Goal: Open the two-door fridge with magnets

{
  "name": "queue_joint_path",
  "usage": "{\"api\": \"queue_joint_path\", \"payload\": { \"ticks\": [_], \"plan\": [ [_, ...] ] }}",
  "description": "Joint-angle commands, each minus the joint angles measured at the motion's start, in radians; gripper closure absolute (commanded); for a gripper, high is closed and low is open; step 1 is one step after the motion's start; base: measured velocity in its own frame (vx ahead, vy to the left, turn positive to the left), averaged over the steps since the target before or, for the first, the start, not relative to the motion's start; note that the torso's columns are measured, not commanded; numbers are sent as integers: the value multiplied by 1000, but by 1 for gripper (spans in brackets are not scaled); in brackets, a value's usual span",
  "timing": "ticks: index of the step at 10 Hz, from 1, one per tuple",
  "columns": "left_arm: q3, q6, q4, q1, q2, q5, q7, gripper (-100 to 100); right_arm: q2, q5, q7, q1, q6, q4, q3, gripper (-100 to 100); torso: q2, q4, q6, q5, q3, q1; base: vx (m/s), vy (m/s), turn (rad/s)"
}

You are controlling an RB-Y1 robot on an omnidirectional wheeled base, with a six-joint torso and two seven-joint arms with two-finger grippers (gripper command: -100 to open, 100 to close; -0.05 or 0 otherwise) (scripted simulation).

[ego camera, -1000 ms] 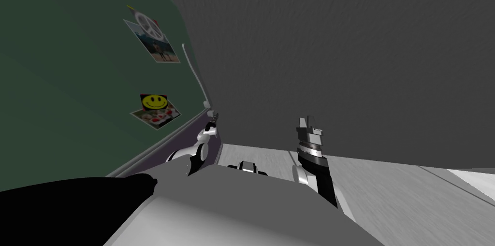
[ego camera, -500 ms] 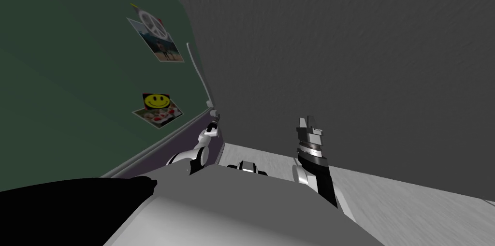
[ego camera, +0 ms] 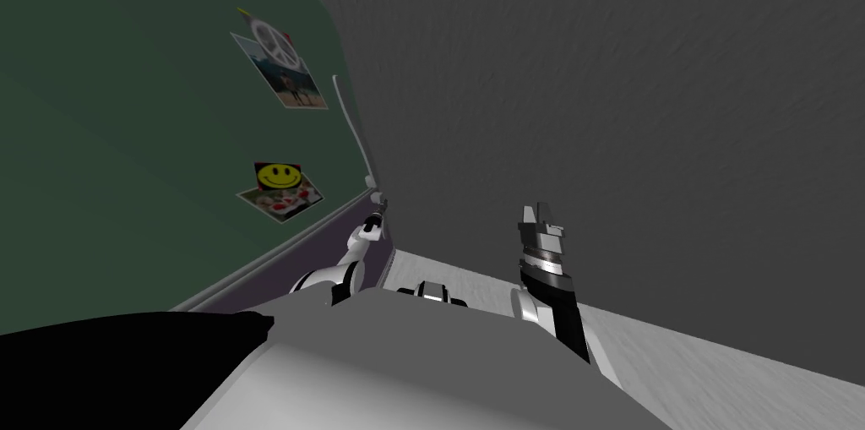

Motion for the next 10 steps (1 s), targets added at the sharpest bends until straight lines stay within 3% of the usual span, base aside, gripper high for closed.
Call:
{"api": "queue_joint_path", "payload": {
  "ticks": [1, 2, 4, 5, 7, 8, 10],
  "plan": [
    [-11, 1, -26, 13, 2, -76, 79, 100, 0, 0, 0, 0, 0, 0, 0, 0, 0, 0, 0, 0, 0, 0, 35, -20, 30],
    [-36, 4, -68, 36, -10, -107, 110, 100, 0, 0, 0, 0, 0, 0, 0, 0, 0, 0, 3, 1, 1, 2, 74, -27, 235],
    [-36, 4, -68, 36, -10, -162, 171, 100, 0, 0, 0, 0, 0, 0, 0, 0, 1, 0, 0, 0, 1, 1, 47, -29, 91],
    [-60, 6, -111, 59, -23, -193, 201, 100, 0, 0, 0, 0, 0, 0, 0, 0, 1, 0, 3, 1, 1, 2, 55, -31, 218],
    [-60, 6, -111, 59, -23, -248, 263, 100, 0, 0, 0, 0, 0, 0, 0, 0, 3, 0, -1, 1, 2, 0, 50, -29, 97],
    [-85, 9, -153, 83, -36, -279, 293, 100, 0, 0, 0, 0, 0, 0, 0, 0, 3, 0, 3, 2, 2, 1, 60, -31, 239],
    [-85, 9, -153, 83, -36, -335, 347, 100, 0, 0, 0, 0, 0, 0, 0, 0, 4, 0, -2, 1, 2, 0, 50, -36, 88]
  ]
}}
